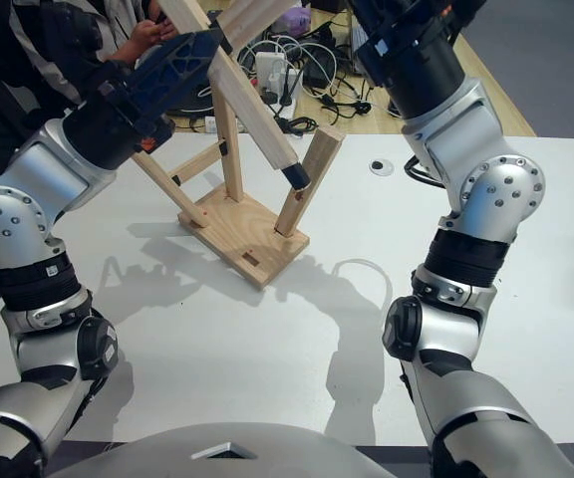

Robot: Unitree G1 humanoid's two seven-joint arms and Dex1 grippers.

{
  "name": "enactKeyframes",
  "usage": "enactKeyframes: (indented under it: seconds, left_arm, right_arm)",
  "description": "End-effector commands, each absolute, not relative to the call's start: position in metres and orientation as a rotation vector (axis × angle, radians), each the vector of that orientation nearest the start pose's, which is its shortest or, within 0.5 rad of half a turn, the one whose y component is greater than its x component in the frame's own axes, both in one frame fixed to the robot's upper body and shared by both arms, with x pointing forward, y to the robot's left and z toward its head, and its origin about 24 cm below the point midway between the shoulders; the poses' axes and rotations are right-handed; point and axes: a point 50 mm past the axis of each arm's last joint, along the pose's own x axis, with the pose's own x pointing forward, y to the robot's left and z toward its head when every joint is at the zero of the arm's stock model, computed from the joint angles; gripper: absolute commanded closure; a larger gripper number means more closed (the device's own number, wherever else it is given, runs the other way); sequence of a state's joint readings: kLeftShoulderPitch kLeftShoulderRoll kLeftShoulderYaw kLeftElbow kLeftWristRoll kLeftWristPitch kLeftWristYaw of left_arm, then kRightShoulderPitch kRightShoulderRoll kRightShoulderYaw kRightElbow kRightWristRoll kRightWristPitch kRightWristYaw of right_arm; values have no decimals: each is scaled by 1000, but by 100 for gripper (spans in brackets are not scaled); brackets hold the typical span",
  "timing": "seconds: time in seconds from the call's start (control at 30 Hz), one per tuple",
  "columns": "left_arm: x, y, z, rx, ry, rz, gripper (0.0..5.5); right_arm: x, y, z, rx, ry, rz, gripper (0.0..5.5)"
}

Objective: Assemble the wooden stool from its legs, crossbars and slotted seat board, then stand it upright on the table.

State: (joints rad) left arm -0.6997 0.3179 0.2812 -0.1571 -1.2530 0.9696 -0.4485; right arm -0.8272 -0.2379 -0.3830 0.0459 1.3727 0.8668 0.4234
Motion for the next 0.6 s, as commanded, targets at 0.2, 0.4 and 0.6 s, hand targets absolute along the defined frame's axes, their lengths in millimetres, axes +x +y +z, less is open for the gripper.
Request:
enactKeyframes:
  seconds: [0.2, 0.4, 0.6]
  left_arm:
    - [282, 131, 250, -648, -99, -1239, 201]
    - [279, 130, 251, -667, -103, -1271, 201]
    - [278, 133, 256, -703, -122, -1280, 201]
  right_arm:
    - [313, -135, 258, 1007, -192, 1273, 510]
    - [314, -133, 254, 1034, -171, 1287, 510]
    - [314, -136, 251, 1039, -165, 1295, 510]
